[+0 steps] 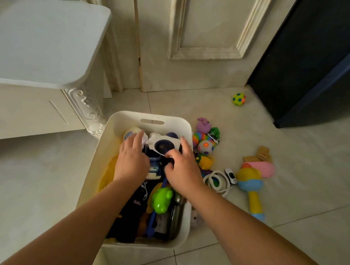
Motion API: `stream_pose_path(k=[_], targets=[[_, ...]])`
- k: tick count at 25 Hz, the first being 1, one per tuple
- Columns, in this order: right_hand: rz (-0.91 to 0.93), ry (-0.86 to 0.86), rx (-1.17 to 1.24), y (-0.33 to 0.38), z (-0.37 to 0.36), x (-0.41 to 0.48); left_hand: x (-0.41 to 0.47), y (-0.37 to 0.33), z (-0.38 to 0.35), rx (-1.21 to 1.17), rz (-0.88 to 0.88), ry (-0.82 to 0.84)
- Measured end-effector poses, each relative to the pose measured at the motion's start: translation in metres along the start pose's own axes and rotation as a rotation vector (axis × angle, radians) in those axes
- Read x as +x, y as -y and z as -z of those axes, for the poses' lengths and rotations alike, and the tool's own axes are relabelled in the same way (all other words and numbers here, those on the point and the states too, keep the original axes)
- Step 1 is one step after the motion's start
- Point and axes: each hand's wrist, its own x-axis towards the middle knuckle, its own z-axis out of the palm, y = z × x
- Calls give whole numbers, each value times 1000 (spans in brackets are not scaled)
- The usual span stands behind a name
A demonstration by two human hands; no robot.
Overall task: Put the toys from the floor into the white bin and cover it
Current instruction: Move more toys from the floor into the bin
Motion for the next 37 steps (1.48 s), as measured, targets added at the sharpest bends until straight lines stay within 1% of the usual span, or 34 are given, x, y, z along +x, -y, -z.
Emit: stream_pose_path(k=[2, 4, 5, 7, 8, 9, 10, 11, 13, 14, 15, 17, 20, 22, 24, 27, 29, 30, 33, 35, 37], targets=[[-84, -153, 164, -6, 17, -1, -2, -36, -1, -35, -153, -48], [-184, -293, 277, -23, 36, -2, -5, -72, -7, -80, -279, -49], [-268, -318, 327, -36, 47, -2, -7, -88, -12, -102, -349, -31], [-464, -295, 354, -76, 62, -1, -14, -117, -28, -135, -490, 45], [-534, -271, 338, -100, 66, -1, -17, -128, -40, -154, -528, 95], [-584, -239, 324, -121, 67, -1, -21, -137, -53, -192, -518, 152], [-626, -204, 322, -140, 65, -2, -24, -145, -69, -248, -445, 216], [-664, -158, 323, -153, 62, -1, -26, -151, -86, -306, -299, 287], [-694, -51, 330, -172, 52, 6, -21, -156, -122, -431, 116, 431], [-682, 2, 336, -177, 46, 12, -16, -152, -141, -514, 318, 465], [-666, 45, 347, -181, 40, 18, -8, -147, -159, -591, 482, 458], [-646, 97, 367, -189, 27, 35, 12, -133, -188, -690, 730, 368], [-614, 101, 377, -200, 13, 70, 42, -125, -213, -771, 997, 258], [-595, 103, 372, -208, 2, 95, 54, -125, -228, -813, 1082, 232], [-611, 133, 389, -209, -8, 112, 58, -121, -242, -915, 1084, 218], [-617, 203, 393, -208, -22, 117, 55, -115, -260, -968, 1066, 204], [-627, 208, 379, -210, -27, 115, 54, -118, -263, -1079, 1104, 181], [-631, 183, 388, -213, -28, 115, 53, -119, -266, -1122, 1123, 177], [-656, 105, 400, -218, -30, 114, 54, -123, -265, -1123, 1136, 199], [-698, 111, 375, -218, -33, 109, 55, -125, -263, -1083, 1126, 228], [-748, 97, 411, -218, -35, 103, 56, -122, -261, -1079, 1134, 232]])
